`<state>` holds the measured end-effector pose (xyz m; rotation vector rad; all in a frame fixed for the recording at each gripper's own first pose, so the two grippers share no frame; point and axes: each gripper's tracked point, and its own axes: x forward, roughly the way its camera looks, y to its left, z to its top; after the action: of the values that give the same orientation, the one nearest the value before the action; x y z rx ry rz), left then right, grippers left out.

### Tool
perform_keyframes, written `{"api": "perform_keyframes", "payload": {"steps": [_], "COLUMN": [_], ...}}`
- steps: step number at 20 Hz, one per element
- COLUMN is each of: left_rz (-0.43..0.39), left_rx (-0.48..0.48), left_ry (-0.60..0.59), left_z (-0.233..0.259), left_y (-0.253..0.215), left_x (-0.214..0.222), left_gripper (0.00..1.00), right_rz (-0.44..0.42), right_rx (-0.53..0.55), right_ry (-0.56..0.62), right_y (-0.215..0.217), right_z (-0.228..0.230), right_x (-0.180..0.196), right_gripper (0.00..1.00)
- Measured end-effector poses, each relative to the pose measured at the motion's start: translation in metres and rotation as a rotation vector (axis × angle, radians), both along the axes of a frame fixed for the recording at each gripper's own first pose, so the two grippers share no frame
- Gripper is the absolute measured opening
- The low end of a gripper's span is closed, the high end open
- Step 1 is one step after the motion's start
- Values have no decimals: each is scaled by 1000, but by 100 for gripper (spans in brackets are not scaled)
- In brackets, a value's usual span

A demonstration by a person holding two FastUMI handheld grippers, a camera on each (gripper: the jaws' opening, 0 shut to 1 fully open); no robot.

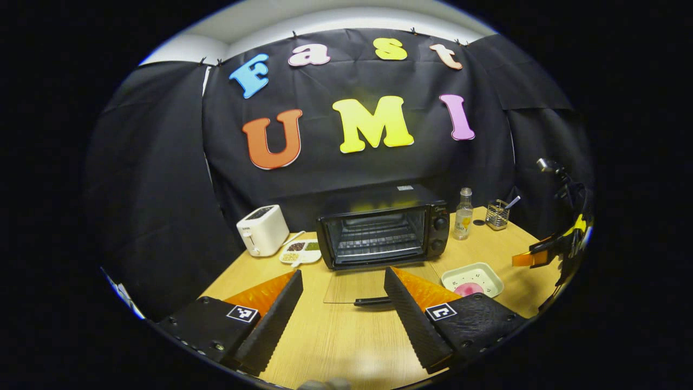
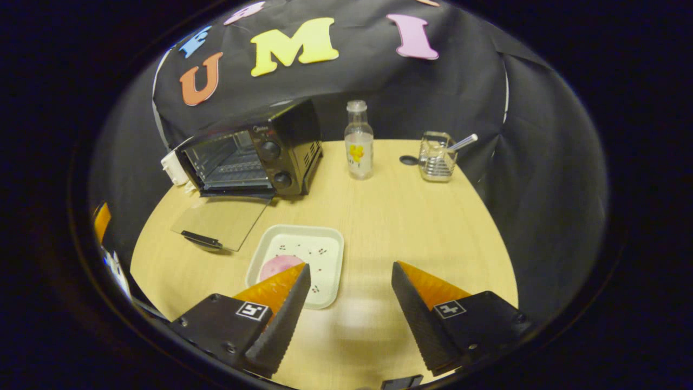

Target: Open the electric oven with the left hand, put the food in, and close the electric oven.

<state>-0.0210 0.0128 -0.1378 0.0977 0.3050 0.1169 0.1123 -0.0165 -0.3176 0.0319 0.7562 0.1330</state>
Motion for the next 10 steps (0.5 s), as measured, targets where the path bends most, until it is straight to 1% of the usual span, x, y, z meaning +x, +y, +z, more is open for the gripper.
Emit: {"api": "perform_keyframes", "payload": {"steps": [1, 2, 5, 6, 7, 8, 9, 10], "left_rz": [14, 29, 97, 115, 130, 145, 154, 158], "left_rx": [-1, -6, -17, -14, -12, -13, -15, -14], "left_ry": [-8, -19, -9, -4, -1, 5, 8, 5], "left_z": [7, 13, 19, 19, 21, 22, 20, 19], "left_y": [-4, -8, -15, -18, -21, -23, -28, -32], "left_x": [-4, -6, -19, -24, -29, -32, -36, -37], "left_gripper": [96, 97, 97, 96, 96, 97, 97, 97], "right_rz": [15, 30, 73, 82, 93, 96, 100, 95], "right_rx": [8, 21, 58, 69, 77, 80, 96, 110], "right_ry": [33, 68, 189, 219, 246, 270, 293, 318], "right_y": [3, 7, 18, 22, 25, 25, 27, 27], "right_z": [-11, -22, -50, -57, -61, -65, -67, -69], "right_x": [7, 12, 20, 22, 25, 27, 27, 28], "right_gripper": [93, 86, 71, 64, 62, 48, 51, 45]}}
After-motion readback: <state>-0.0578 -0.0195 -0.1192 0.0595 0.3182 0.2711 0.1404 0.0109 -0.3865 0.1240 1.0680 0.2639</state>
